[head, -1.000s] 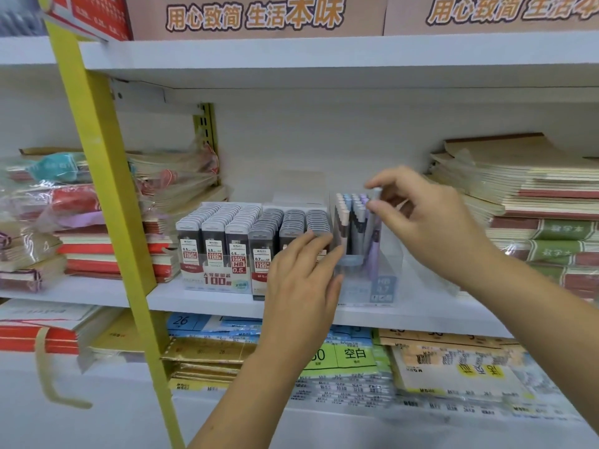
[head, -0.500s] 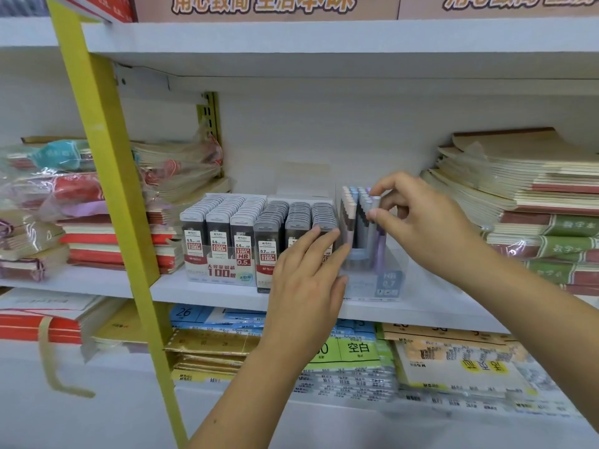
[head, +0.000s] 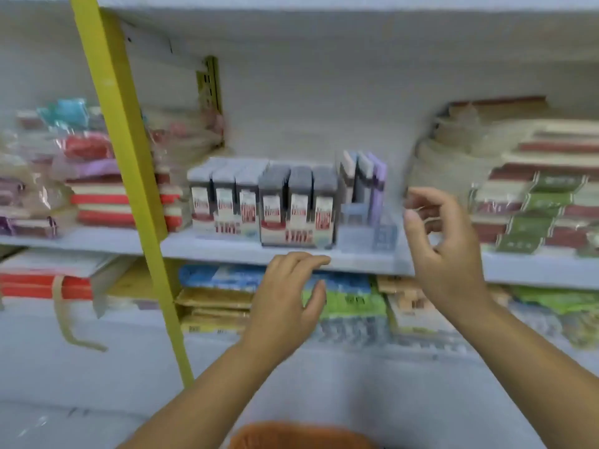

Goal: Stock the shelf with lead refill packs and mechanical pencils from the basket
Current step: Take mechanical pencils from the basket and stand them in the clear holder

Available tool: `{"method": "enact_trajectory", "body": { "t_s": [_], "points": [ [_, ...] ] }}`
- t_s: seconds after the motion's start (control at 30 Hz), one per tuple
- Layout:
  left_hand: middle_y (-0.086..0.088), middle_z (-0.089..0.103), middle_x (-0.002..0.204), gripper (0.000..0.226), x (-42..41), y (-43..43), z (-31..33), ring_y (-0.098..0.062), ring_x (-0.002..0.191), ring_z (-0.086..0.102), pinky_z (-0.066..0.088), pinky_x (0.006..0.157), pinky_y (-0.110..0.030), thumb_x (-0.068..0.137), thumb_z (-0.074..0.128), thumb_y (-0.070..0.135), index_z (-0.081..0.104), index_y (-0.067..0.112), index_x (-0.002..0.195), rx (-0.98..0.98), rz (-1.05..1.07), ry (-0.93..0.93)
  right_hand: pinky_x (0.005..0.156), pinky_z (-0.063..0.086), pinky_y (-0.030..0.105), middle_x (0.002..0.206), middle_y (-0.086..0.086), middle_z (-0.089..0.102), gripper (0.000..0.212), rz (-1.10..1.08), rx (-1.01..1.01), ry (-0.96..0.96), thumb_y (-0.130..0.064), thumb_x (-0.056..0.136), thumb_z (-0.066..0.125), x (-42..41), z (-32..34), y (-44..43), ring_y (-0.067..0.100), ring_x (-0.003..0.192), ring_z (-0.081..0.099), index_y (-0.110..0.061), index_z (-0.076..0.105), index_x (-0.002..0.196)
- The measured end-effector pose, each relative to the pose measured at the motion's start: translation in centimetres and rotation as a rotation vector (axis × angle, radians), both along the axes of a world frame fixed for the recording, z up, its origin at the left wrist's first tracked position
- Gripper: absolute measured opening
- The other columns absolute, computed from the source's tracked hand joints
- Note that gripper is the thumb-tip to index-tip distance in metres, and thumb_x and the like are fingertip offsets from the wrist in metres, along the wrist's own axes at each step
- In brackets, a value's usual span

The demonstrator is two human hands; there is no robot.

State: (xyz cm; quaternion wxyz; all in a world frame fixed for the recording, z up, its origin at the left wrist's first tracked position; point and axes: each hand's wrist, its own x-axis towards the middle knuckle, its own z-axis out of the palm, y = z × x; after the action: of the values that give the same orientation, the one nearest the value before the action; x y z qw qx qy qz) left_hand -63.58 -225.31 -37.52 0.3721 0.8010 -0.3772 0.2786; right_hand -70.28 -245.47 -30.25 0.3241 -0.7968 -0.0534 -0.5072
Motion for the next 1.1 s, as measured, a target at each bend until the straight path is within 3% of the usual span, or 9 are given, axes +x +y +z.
{"method": "enact_trajectory", "body": {
  "t_s": [0.13,0.27,0.33,0.4,0.53,0.67,0.77,0.93,1.1],
  "points": [
    [0.005,0.053,0.129,0.039,-1.8,4.3,-9.7,-0.010,0.116,0.047,0.038,0.093,-0.022,0.100,0.055,0.031,0.053,0.026,0.139,0.402,-0.126,0.312,0.061,0.040,0.012,0.091,-0.014,0.055,0.016,0.084,0.117,0.231,-0.025,0.098,0.050,-2.9,-9.8,2.0,0.002,0.076,0.053,-0.027,0.054,0.113],
    [-0.005,0.046,0.146,0.053,-2.6,8.8,-21.1,-0.020,0.134,0.045,0.032,0.109,-0.027,0.098,0.061,0.031,0.044,0.020,0.147,0.727,-0.126,0.731,0.062,0.038,0.013,0.091,-0.010,0.058,0.018,0.038,0.214,0.763,-0.024,0.099,0.053,-4.6,-23.7,3.3,-0.001,0.074,0.054,-0.026,0.057,0.117],
    [-0.006,0.041,0.153,0.059,-2.8,10.1,-25.9,-0.019,0.141,0.039,0.025,0.112,-0.023,0.097,0.064,0.032,0.042,0.018,0.149,0.812,-0.092,0.890,0.074,0.043,0.021,0.104,-0.003,0.061,0.022,0.049,0.237,1.017,-0.020,0.097,0.054,-5.3,-30.3,4.1,0.000,0.083,0.057,-0.022,0.058,0.119],
    [-0.006,0.041,0.154,0.062,-3.0,10.5,-29.9,-0.018,0.141,0.039,0.024,0.110,-0.019,0.095,0.067,0.032,0.042,0.016,0.149,0.848,-0.074,1.003,0.083,0.042,0.024,0.113,0.005,0.062,0.026,0.074,0.255,1.248,-0.018,0.096,0.056,-6.0,-35.9,4.9,0.014,0.098,0.060,-0.015,0.058,0.122],
    [-0.012,0.046,0.150,0.067,-3.3,9.5,-35.8,-0.025,0.136,0.045,0.030,0.110,-0.027,0.090,0.072,0.034,0.045,0.013,0.147,0.918,-0.047,1.184,0.082,0.042,0.023,0.118,0.008,0.061,0.041,0.037,0.390,1.575,-0.019,0.093,0.063,-7.5,-43.7,6.2,0.015,0.098,0.056,-0.014,0.052,0.132],
    [-0.006,0.056,0.140,0.063,-4.4,8.2,-40.5,-0.022,0.124,0.055,0.042,0.099,-0.027,0.088,0.072,0.042,0.050,0.018,0.142,0.904,-0.059,1.359,0.075,0.042,0.024,0.108,0.004,0.061,0.041,-0.045,0.486,1.655,-0.016,0.091,0.065,-7.2,-48.2,7.3,0.020,0.096,0.060,-0.015,0.052,0.130],
    [-0.003,0.062,0.131,0.052,-5.0,7.4,-42.9,-0.020,0.116,0.059,0.046,0.100,-0.031,0.089,0.073,0.036,0.056,0.019,0.135,0.868,-0.036,1.402,0.074,0.044,0.027,0.099,0.005,0.062,0.036,-0.199,0.612,1.612,-0.021,0.091,0.066,-6.7,-50.3,7.8,0.023,0.091,0.061,-0.011,0.050,0.122],
    [-0.004,0.065,0.118,0.027,-5.5,6.4,-45.2,-0.022,0.104,0.061,0.050,0.093,-0.034,0.090,0.071,0.026,0.066,0.020,0.115,0.918,-0.011,1.333,0.074,0.051,0.039,0.089,0.001,0.059,0.037,-0.378,0.638,1.581,-0.035,0.089,0.067,-6.1,-52.2,8.8,0.025,0.080,0.059,-0.019,0.038,0.105],
    [-0.005,0.065,0.110,0.006,-5.3,6.4,-46.0,-0.023,0.093,0.060,0.051,0.083,-0.033,0.091,0.066,0.022,0.068,0.021,0.097,0.956,-0.034,1.239,0.074,0.054,0.040,0.088,0.003,0.061,0.043,-0.549,0.776,1.480,-0.024,0.084,0.074,-5.0,-52.8,9.9,0.029,0.081,0.064,-0.017,0.037,0.105]
  ]
}}
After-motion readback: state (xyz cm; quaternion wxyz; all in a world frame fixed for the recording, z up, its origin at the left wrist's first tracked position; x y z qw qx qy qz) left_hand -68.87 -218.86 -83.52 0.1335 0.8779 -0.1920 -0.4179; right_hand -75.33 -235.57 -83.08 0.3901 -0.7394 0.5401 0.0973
